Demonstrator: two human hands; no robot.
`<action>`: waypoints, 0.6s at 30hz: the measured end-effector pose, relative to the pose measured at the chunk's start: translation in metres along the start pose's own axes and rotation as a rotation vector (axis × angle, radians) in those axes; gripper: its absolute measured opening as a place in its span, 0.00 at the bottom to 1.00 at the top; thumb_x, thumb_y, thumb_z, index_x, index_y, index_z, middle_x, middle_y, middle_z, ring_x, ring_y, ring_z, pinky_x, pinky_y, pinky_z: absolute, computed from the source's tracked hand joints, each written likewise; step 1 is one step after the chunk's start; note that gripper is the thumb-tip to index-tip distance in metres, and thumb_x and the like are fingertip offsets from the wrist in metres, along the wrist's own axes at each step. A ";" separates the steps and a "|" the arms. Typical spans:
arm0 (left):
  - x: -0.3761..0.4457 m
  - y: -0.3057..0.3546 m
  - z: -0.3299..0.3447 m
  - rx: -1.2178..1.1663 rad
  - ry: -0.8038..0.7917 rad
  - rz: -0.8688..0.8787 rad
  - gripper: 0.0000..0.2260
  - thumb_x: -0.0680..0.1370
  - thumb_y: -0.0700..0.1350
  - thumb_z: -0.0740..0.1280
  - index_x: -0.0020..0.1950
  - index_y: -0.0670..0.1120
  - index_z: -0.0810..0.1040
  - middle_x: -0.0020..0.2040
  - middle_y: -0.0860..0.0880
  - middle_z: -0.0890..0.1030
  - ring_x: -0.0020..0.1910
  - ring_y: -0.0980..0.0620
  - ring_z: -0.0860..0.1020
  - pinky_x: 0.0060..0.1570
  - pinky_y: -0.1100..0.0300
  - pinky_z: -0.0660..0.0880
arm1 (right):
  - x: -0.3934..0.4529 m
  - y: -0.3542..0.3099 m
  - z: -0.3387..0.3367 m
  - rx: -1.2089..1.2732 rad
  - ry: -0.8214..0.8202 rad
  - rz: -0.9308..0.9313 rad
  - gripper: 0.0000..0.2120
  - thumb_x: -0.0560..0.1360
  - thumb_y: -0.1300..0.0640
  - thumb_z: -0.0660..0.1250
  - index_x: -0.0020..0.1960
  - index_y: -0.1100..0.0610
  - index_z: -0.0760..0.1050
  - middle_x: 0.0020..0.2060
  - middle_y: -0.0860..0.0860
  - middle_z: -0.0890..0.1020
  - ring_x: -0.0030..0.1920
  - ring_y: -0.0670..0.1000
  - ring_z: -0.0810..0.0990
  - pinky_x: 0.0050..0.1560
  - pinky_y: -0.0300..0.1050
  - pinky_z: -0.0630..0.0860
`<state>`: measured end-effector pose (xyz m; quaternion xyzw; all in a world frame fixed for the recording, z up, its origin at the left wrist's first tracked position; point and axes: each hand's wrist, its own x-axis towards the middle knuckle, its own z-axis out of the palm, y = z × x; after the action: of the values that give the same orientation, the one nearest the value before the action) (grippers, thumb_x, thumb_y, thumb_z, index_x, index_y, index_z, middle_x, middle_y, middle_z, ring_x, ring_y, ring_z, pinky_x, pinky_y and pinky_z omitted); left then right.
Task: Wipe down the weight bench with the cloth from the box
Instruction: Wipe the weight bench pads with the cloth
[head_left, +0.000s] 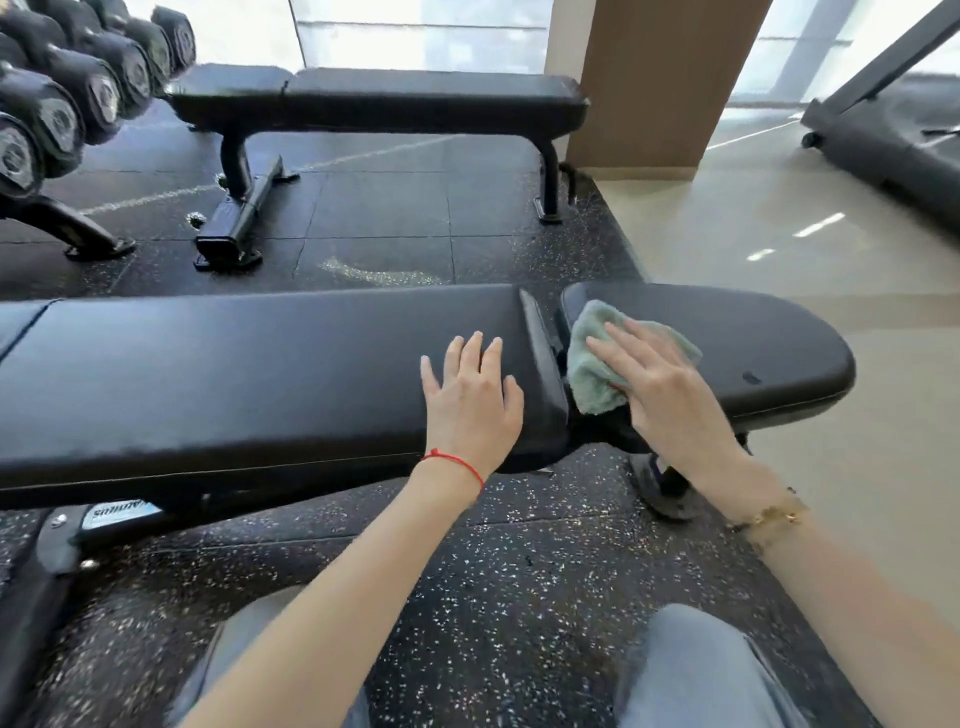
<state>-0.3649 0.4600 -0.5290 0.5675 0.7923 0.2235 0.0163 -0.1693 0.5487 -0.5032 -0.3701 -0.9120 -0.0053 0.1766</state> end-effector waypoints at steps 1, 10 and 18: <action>0.002 0.010 0.007 0.004 -0.004 -0.015 0.23 0.83 0.52 0.54 0.78 0.49 0.61 0.79 0.49 0.61 0.79 0.48 0.54 0.76 0.39 0.47 | 0.000 0.017 -0.002 0.016 -0.022 0.027 0.31 0.71 0.72 0.64 0.72 0.55 0.67 0.72 0.54 0.68 0.73 0.55 0.63 0.74 0.53 0.58; 0.006 0.030 0.028 0.131 0.120 -0.088 0.27 0.77 0.55 0.50 0.74 0.49 0.70 0.74 0.47 0.70 0.75 0.49 0.64 0.73 0.34 0.53 | 0.081 0.066 0.031 0.211 -0.111 0.035 0.19 0.81 0.58 0.57 0.72 0.55 0.66 0.73 0.56 0.65 0.75 0.55 0.59 0.76 0.51 0.50; 0.005 0.032 0.028 0.148 0.136 -0.110 0.26 0.78 0.56 0.50 0.74 0.52 0.69 0.75 0.50 0.69 0.75 0.51 0.64 0.74 0.37 0.53 | 0.007 0.083 0.005 0.336 -0.121 -0.198 0.21 0.79 0.62 0.62 0.71 0.54 0.69 0.71 0.53 0.69 0.73 0.52 0.64 0.74 0.40 0.50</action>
<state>-0.3305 0.4817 -0.5414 0.5065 0.8357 0.2011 -0.0675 -0.1195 0.6139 -0.5161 -0.2434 -0.9410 0.1520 0.1793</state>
